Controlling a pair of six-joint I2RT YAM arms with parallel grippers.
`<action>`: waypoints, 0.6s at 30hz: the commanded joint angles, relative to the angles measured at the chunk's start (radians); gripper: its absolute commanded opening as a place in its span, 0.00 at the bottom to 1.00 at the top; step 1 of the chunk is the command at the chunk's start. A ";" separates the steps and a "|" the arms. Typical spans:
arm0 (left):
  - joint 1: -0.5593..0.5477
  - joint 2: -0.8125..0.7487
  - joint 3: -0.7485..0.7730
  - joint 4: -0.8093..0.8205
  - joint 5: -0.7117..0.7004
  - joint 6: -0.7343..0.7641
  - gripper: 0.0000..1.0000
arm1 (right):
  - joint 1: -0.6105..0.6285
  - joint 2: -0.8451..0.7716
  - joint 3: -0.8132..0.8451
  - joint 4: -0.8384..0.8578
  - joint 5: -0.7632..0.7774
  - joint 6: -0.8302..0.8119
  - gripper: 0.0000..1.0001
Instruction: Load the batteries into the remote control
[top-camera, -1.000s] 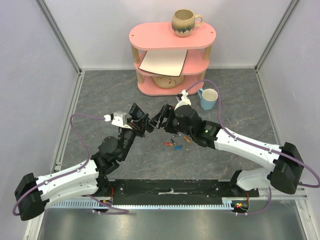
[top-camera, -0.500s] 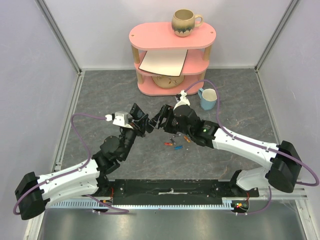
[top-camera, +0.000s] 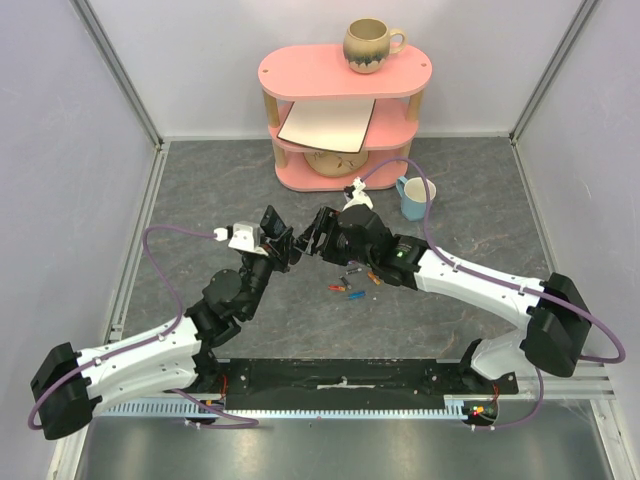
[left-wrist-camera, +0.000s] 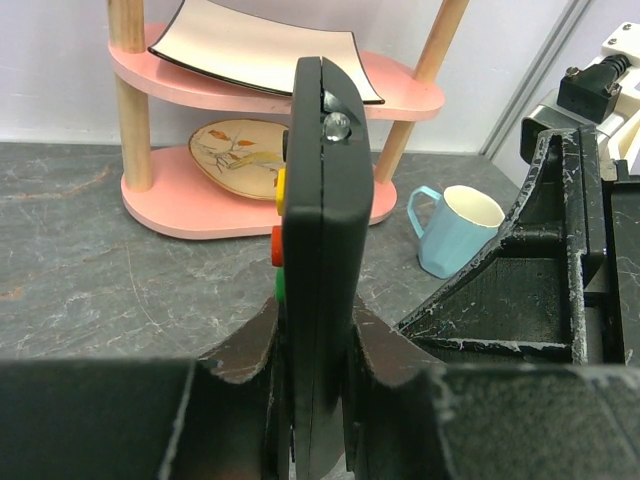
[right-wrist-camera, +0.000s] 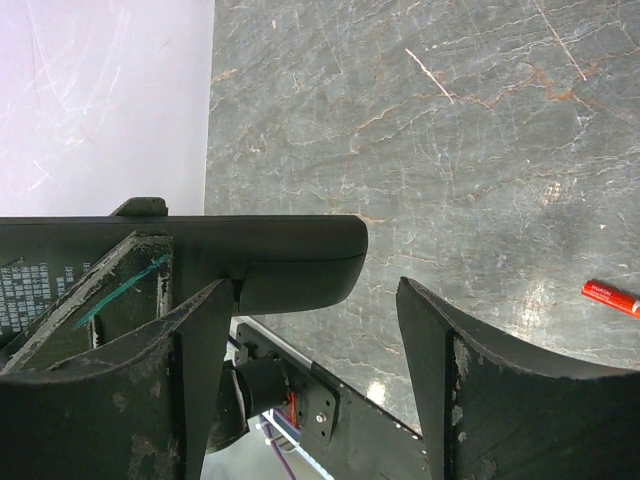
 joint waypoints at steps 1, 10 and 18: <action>-0.030 -0.013 0.104 0.200 0.159 -0.041 0.02 | 0.010 0.051 0.017 -0.043 -0.030 -0.001 0.75; -0.028 -0.022 0.110 0.200 0.158 -0.034 0.02 | 0.010 0.058 0.008 -0.043 -0.031 -0.001 0.74; -0.028 -0.033 0.117 0.200 0.146 -0.015 0.02 | 0.010 0.060 -0.015 -0.041 -0.022 -0.001 0.74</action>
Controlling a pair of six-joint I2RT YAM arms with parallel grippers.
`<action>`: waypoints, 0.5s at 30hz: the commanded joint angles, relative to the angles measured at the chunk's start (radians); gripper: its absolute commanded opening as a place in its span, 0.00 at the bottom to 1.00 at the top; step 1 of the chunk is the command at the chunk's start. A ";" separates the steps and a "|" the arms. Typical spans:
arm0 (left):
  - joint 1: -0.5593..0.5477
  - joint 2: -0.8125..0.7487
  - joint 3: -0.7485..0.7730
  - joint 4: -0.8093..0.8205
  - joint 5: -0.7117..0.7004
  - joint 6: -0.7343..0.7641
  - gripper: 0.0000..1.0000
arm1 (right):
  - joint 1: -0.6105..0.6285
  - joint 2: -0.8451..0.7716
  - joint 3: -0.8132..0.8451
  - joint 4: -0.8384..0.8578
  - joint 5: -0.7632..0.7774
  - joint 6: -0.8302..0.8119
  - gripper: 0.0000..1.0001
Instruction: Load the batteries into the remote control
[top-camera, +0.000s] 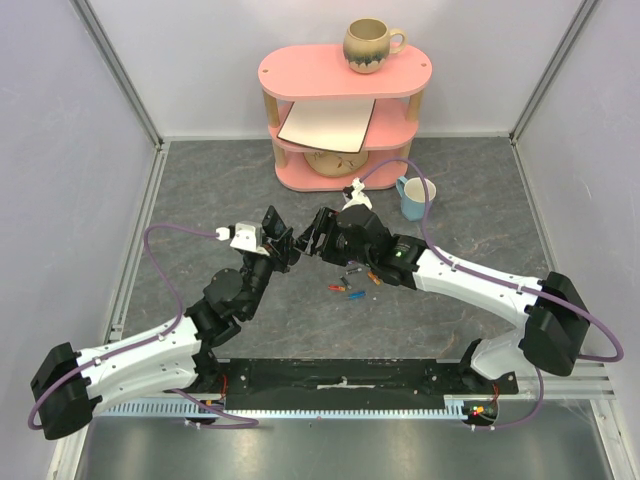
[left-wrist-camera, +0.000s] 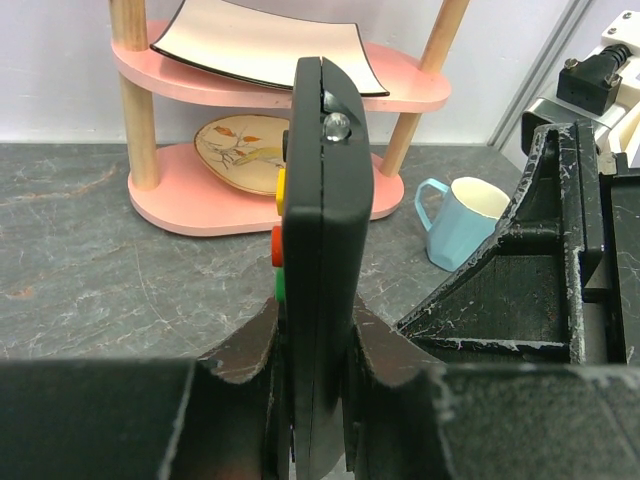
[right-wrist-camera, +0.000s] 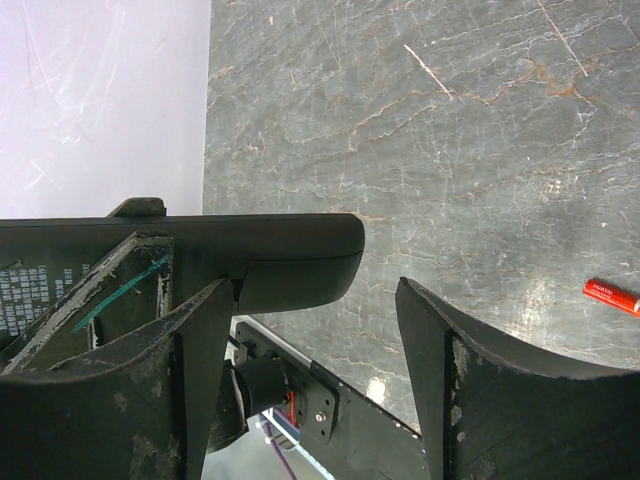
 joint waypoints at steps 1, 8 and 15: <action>-0.030 -0.036 0.112 0.223 0.144 -0.033 0.02 | 0.012 0.049 -0.017 -0.043 -0.015 -0.003 0.74; -0.028 -0.046 0.113 0.222 0.132 -0.019 0.02 | 0.012 0.043 -0.025 -0.046 -0.008 -0.003 0.74; -0.028 -0.063 0.113 0.220 0.117 -0.002 0.02 | 0.010 0.034 -0.039 -0.049 -0.002 -0.004 0.74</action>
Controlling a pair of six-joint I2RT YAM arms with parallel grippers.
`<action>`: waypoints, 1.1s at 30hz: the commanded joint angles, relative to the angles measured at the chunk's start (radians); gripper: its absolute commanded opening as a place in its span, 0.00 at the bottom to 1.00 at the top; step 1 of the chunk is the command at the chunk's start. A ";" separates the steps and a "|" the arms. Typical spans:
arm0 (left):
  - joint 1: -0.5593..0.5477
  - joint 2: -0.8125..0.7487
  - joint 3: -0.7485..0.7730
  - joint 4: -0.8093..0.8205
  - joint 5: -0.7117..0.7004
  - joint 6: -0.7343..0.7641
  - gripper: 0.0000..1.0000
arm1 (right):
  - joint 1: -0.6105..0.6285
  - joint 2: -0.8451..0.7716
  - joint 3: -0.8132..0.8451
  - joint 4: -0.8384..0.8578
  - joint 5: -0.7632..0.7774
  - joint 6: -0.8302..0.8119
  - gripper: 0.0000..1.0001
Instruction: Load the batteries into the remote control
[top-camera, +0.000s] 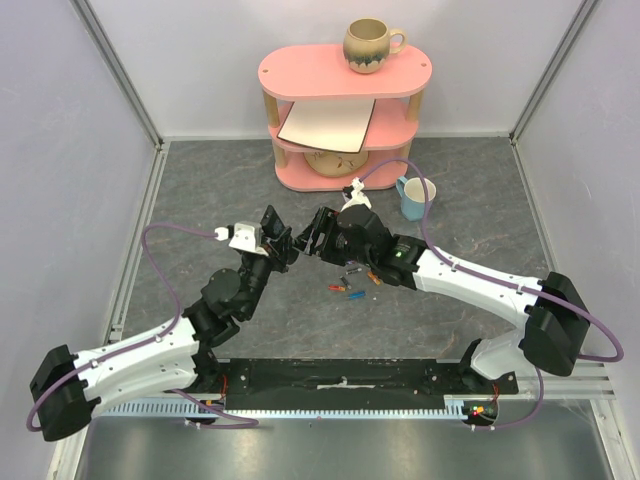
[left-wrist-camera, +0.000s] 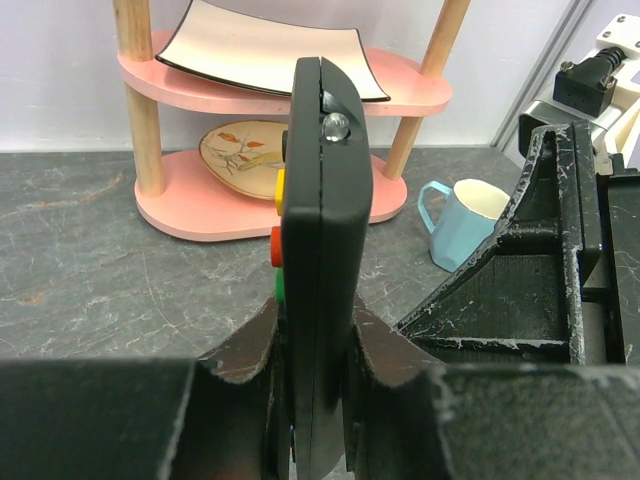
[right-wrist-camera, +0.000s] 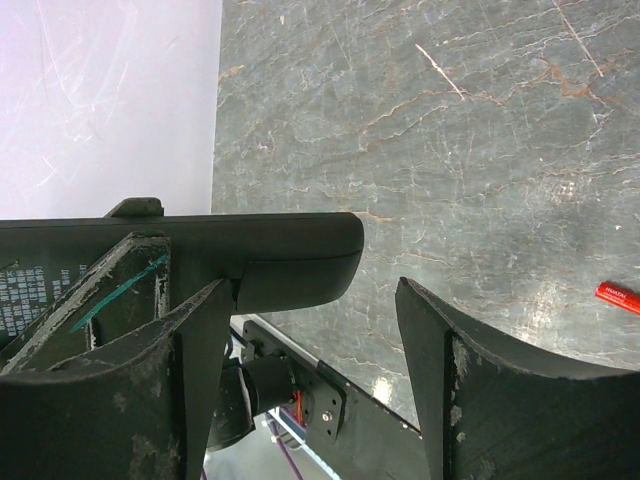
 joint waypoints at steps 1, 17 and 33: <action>-0.028 -0.049 0.104 0.236 0.114 -0.027 0.02 | 0.010 0.033 -0.039 -0.061 -0.002 -0.006 0.74; -0.028 -0.066 0.101 0.226 0.092 -0.011 0.02 | 0.004 0.010 -0.059 -0.069 0.005 -0.007 0.74; -0.030 -0.086 0.095 0.225 0.059 0.023 0.02 | -0.007 0.001 -0.079 -0.078 0.010 -0.009 0.74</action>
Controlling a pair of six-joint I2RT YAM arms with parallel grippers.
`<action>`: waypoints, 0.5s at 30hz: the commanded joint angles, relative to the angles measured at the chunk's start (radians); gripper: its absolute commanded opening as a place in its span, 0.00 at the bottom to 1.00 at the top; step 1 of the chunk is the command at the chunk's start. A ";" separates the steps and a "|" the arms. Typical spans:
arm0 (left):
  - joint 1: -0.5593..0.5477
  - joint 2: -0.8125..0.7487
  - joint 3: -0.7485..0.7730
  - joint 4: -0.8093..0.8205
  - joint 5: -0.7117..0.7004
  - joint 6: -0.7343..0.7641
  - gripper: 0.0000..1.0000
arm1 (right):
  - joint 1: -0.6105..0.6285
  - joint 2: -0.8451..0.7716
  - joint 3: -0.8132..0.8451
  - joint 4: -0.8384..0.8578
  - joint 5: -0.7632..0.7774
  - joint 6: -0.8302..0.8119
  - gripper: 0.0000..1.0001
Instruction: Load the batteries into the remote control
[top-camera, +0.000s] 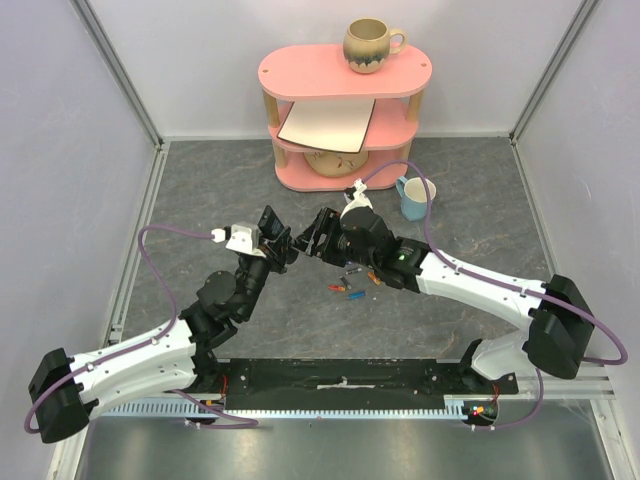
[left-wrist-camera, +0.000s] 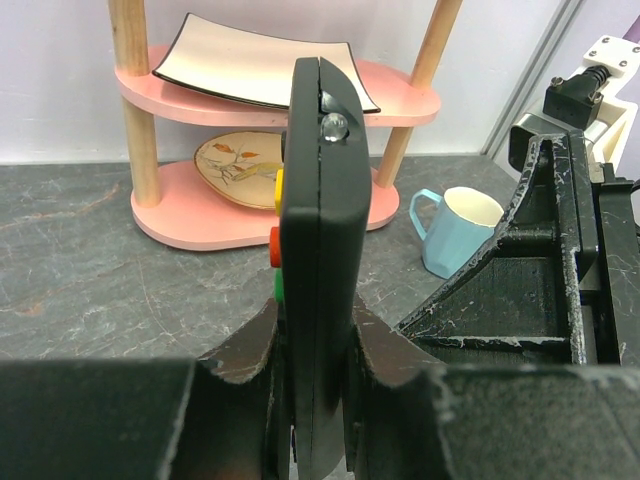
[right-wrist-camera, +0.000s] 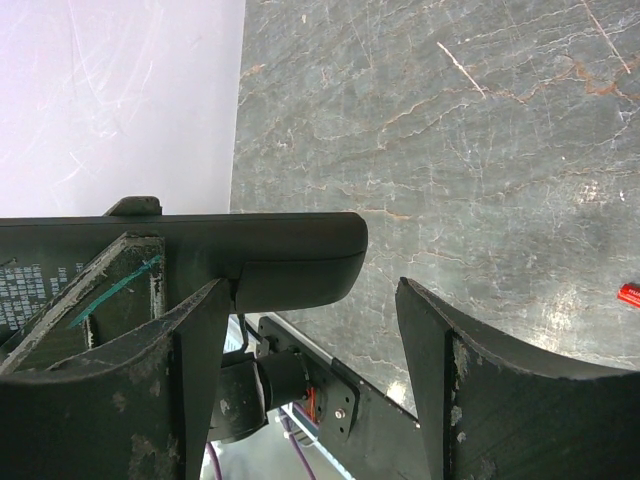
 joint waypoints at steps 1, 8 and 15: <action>-0.021 -0.049 0.093 0.229 0.053 0.008 0.02 | -0.004 0.026 -0.044 -0.128 0.026 -0.023 0.74; -0.021 -0.044 0.087 0.229 0.027 0.025 0.02 | -0.011 0.013 -0.054 -0.134 0.032 -0.026 0.74; -0.019 -0.041 0.087 0.230 0.018 0.036 0.02 | -0.023 -0.002 -0.065 -0.139 0.032 -0.029 0.74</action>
